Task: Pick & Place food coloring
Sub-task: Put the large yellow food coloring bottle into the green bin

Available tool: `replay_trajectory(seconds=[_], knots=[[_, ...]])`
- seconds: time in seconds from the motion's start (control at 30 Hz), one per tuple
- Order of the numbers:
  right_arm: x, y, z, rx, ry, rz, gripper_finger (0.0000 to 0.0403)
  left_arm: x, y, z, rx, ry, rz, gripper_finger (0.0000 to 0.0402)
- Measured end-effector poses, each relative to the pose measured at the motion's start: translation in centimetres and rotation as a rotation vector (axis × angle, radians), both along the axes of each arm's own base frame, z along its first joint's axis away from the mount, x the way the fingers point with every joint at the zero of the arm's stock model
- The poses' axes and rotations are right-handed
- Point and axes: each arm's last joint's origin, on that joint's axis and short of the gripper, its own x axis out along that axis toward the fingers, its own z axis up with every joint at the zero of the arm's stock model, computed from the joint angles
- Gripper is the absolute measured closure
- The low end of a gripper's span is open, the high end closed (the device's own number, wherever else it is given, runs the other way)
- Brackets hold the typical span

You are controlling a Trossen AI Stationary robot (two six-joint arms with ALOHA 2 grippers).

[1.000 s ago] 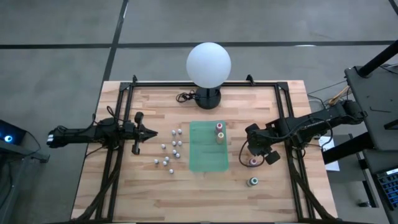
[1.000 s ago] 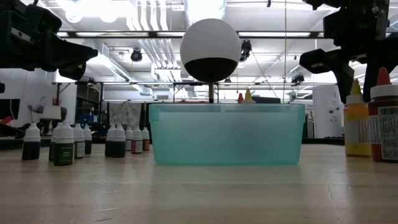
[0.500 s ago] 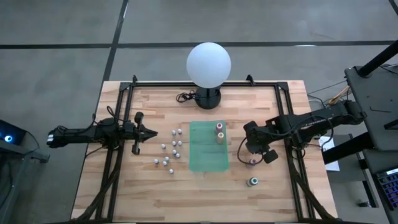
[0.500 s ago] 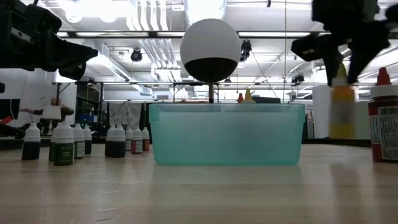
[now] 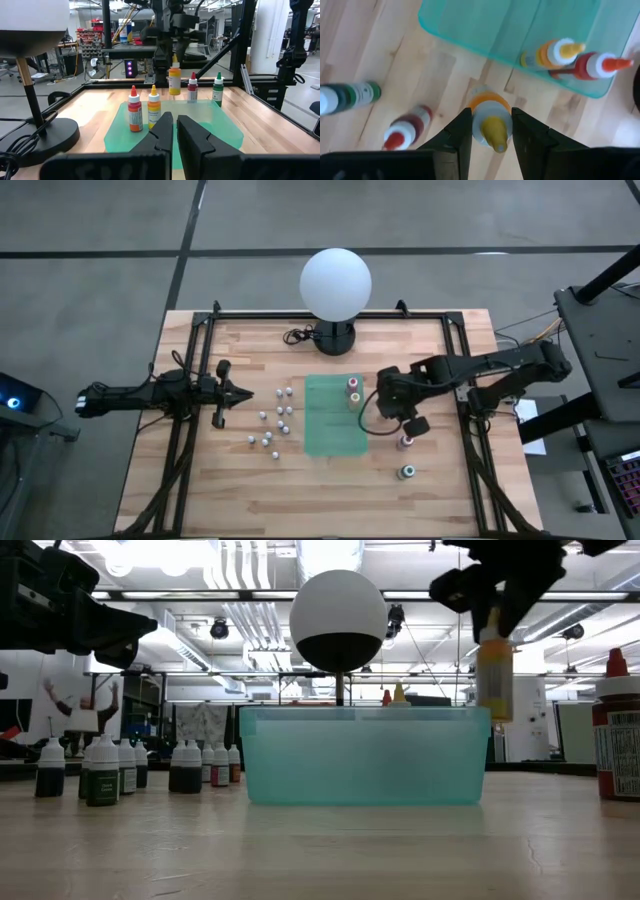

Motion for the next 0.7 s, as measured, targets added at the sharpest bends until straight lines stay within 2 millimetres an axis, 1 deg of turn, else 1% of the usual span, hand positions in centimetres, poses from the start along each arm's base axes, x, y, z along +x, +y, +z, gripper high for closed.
replay_trajectory(seconds=[0.2, 0.4, 0.6, 0.7], knots=[[1.8, 0.2, -0.6, 0.009, 0.047, -0.05, 0.0297, 0.0, 0.0, 0.0, 0.0, 0.0, 0.0, 0.0401], [3.1, 0.4, -1.1, 0.023, 0.082, -0.117, 0.0297, 0.0, 0.0, 0.0, 0.0, 0.0, 0.0, 0.0401], [3.6, 0.5, 0.2, 0.033, 0.041, -0.126, 0.0297, 0.0, 0.0, 0.0, 0.0, 0.0, 0.0, 0.0401], [3.4, 0.4, 1.0, 0.034, 0.037, -0.126, 0.0297, 0.0, 0.0, 0.0, 0.0, 0.0, 0.0, 0.0401]])
